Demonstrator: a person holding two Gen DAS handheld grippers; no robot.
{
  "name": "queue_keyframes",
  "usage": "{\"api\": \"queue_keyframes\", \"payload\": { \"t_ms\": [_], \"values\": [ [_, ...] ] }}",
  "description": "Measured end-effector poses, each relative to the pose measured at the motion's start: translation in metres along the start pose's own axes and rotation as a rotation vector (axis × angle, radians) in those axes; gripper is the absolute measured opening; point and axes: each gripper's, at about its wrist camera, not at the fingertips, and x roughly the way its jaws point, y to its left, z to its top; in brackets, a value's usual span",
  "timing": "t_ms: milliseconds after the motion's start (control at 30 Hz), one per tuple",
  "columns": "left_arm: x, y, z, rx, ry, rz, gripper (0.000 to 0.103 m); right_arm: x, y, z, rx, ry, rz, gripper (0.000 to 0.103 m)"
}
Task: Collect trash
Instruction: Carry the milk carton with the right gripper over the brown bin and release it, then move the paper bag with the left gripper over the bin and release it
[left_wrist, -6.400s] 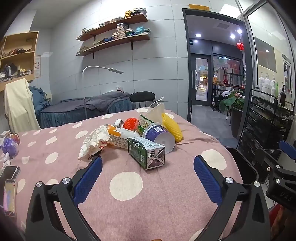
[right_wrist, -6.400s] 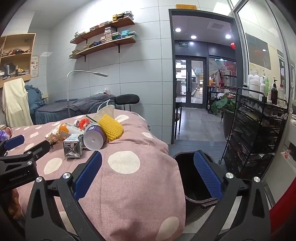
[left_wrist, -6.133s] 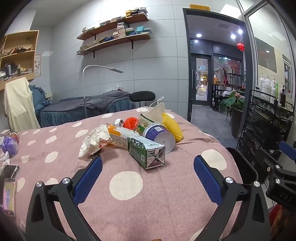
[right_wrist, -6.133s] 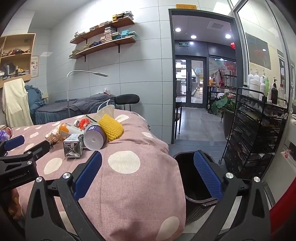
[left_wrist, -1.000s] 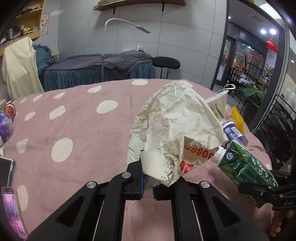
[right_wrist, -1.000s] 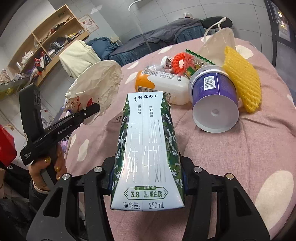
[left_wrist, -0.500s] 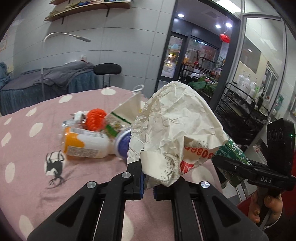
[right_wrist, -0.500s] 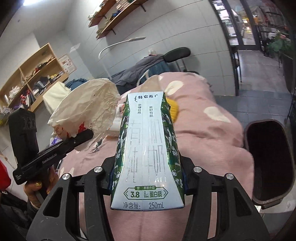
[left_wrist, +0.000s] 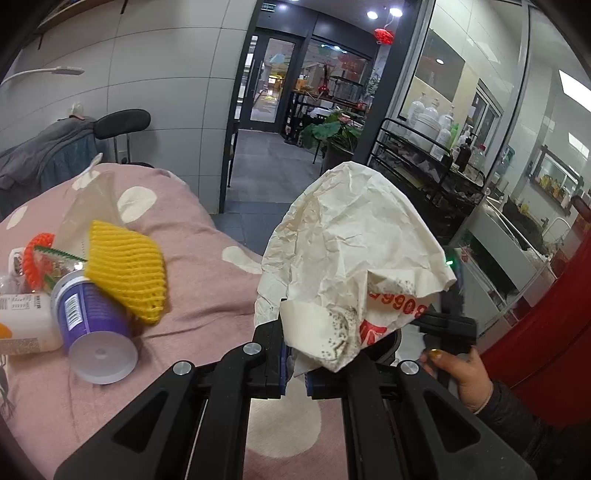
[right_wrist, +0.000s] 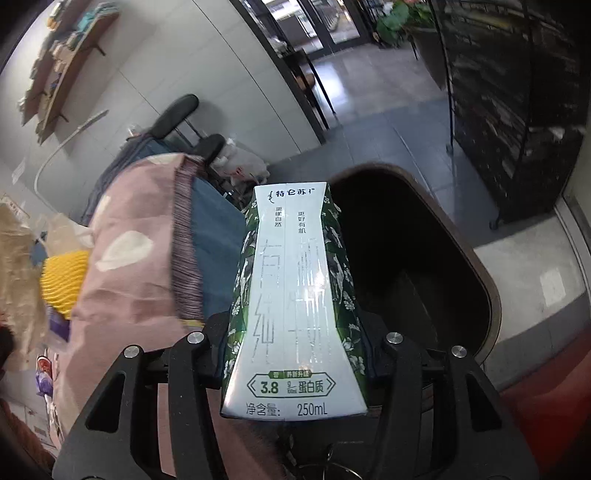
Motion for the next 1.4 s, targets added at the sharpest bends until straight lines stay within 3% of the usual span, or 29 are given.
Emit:
{"api": "queue_keyframes", "payload": {
  "t_ms": [233,500,567,633,900,1033,1267,1400],
  "values": [
    [0.035,-0.022,0.003,0.028,0.073,-0.033,0.007,0.084,-0.039,-0.013,0.081,0.167,-0.089,0.051],
    [0.054,-0.024,0.0,0.04,0.134,-0.025,0.007,0.13,-0.055,-0.014,0.095,0.268,-0.18,0.052],
    [0.055,-0.023,-0.002,0.045,0.148,-0.027,0.007,0.131,-0.058,-0.014,0.11,0.268,-0.179,0.068],
    [0.059,-0.027,-0.001,0.054,0.16,-0.028,0.007,0.122,-0.055,-0.016,0.114,0.244,-0.177,0.073],
    [0.088,-0.043,0.003,0.075,0.232,-0.049,0.007,0.062,-0.056,-0.012,0.09,0.071,-0.163,0.077],
    [0.111,-0.055,0.005,0.095,0.28,-0.058,0.007,0.016,-0.06,-0.024,0.065,-0.045,-0.254,0.082],
    [0.153,-0.074,0.004,0.108,0.407,-0.076,0.007,-0.021,-0.083,-0.047,0.059,-0.112,-0.409,0.084],
    [0.176,-0.08,-0.001,0.124,0.461,-0.051,0.007,-0.038,-0.096,-0.058,0.086,-0.146,-0.426,0.084]
  ]
}}
